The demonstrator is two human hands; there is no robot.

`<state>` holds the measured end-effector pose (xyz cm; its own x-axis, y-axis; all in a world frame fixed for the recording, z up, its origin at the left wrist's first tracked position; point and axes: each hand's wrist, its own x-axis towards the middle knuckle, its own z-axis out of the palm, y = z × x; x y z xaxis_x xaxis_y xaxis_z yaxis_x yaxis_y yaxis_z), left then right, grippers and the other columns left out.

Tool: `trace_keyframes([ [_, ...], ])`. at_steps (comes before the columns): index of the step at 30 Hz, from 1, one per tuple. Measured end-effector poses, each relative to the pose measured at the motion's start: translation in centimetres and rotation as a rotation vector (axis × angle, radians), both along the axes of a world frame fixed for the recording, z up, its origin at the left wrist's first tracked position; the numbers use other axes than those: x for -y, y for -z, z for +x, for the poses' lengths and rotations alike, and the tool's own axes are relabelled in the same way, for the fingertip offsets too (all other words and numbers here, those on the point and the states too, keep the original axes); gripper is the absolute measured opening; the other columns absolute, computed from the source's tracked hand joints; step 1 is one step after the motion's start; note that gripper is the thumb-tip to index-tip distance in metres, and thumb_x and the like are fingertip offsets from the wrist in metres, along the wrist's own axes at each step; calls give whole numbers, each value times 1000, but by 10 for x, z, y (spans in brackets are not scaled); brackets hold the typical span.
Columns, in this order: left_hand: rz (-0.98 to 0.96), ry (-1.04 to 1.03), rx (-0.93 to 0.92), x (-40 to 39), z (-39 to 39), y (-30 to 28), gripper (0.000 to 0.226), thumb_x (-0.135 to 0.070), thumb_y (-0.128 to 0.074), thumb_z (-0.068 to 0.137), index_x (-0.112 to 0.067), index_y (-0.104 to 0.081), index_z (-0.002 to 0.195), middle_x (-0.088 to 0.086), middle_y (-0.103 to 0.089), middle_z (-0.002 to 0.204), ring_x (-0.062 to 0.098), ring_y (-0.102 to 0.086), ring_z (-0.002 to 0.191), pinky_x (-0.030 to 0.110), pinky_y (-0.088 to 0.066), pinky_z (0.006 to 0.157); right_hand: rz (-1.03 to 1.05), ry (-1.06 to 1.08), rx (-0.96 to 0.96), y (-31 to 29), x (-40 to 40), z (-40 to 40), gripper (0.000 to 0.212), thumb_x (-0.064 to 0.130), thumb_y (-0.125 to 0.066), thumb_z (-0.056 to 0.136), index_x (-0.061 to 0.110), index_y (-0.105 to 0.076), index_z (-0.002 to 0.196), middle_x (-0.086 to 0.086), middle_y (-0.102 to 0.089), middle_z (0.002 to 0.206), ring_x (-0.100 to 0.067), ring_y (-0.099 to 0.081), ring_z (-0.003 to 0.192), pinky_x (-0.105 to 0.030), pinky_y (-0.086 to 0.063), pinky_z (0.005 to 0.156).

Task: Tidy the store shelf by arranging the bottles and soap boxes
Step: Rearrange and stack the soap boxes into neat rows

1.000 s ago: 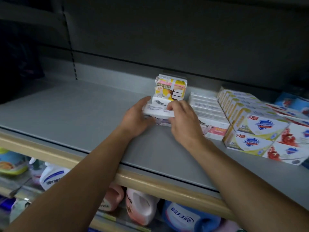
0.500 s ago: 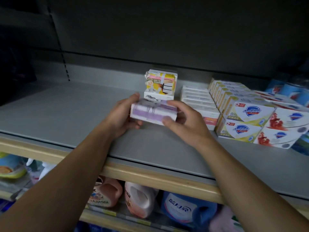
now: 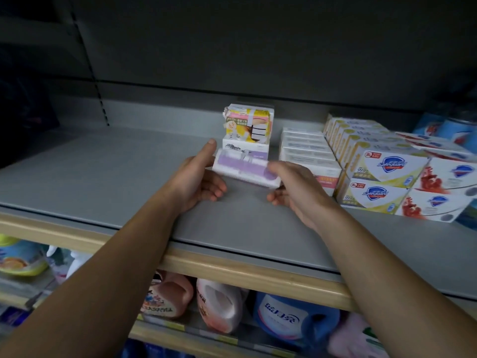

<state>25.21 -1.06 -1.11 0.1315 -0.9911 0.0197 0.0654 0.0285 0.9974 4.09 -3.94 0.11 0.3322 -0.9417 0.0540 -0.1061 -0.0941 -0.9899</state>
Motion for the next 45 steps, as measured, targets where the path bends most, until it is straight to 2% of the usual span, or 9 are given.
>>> trace_keyframes([
  [7, -136, 34, 45, -5, -1, 3, 30, -32, -63, 91, -15, -64, 116, 8, -71, 81, 19, -65, 54, 25, -52, 44, -258, -7, -107, 13, 3, -1, 60, 37, -70, 71, 43, -53, 128, 21, -62, 120, -2, -67, 97, -33, -55, 89],
  [15, -299, 123, -58, -10, -3, -3, 40, -13, -64, 85, -26, -61, 123, 2, -72, 108, 22, -72, 79, 31, -59, 57, -186, 27, 6, 9, 3, -1, 10, 19, -61, 95, 25, -61, 103, 5, -71, 98, -19, -67, 52, -26, -50, 48],
  [20, -297, 190, -76, -10, -6, 2, 45, -10, -72, 79, -18, -63, 123, 7, -63, 128, 30, -68, 100, 35, -59, 75, -22, 48, 257, 3, 1, 1, 13, 22, -63, 96, 13, -60, 105, -9, -70, 101, -26, -73, 81, -31, -60, 69],
  [27, -408, 158, -94, -9, -6, -2, 44, 3, -75, 66, -18, -72, 104, 9, -69, 115, 27, -66, 103, 36, -55, 89, -366, 82, -22, 10, 4, -4, 38, 14, -74, 81, 39, -57, 105, 23, -68, 95, 0, -66, 89, -25, -55, 80],
  [31, -381, 81, -120, -8, -7, -4, 33, -2, -73, 72, -11, -69, 103, 10, -70, 105, 24, -65, 95, 34, -56, 84, -491, 43, -69, 9, 0, -1, 52, 3, -72, 77, 36, -55, 113, 6, -59, 121, -8, -64, 103, -15, -52, 78],
  [34, -259, -15, -146, -10, -8, -7, 13, -22, -64, 89, -12, -73, 90, 9, -74, 95, 26, -69, 90, 33, -60, 75, -535, 89, -80, 6, -4, 0, 46, 7, -75, 80, 32, -57, 114, 6, -63, 117, -11, -68, 83, -21, -56, 68],
  [37, -167, -89, -60, -9, -10, -7, 37, -33, -51, 99, -14, -77, 82, 8, -76, 91, 22, -73, 81, 31, -59, 67, -506, 145, -158, 6, -4, 0, 36, 23, -76, 82, 31, -60, 113, 15, -64, 104, -15, -66, 78, -32, -56, 67],
  [41, -223, -102, 81, -10, -11, -4, 9, -11, -65, 90, -11, -73, 86, 5, -72, 83, 19, -66, 74, 32, -55, 71, -418, 133, -274, 10, -4, -2, 27, 30, -71, 87, 23, -61, 111, 7, -66, 92, -7, -64, 62, -23, -48, 57],
  [45, -322, -81, 517, -10, -10, -1, 31, -8, -82, 73, -16, -71, 101, 2, -70, 94, 8, -63, 81, 19, -52, 76, -346, 75, -402, 2, -10, -5, 34, 31, -67, 90, 20, -57, 120, 1, -70, 96, -13, -70, 68, -30, -57, 62],
])
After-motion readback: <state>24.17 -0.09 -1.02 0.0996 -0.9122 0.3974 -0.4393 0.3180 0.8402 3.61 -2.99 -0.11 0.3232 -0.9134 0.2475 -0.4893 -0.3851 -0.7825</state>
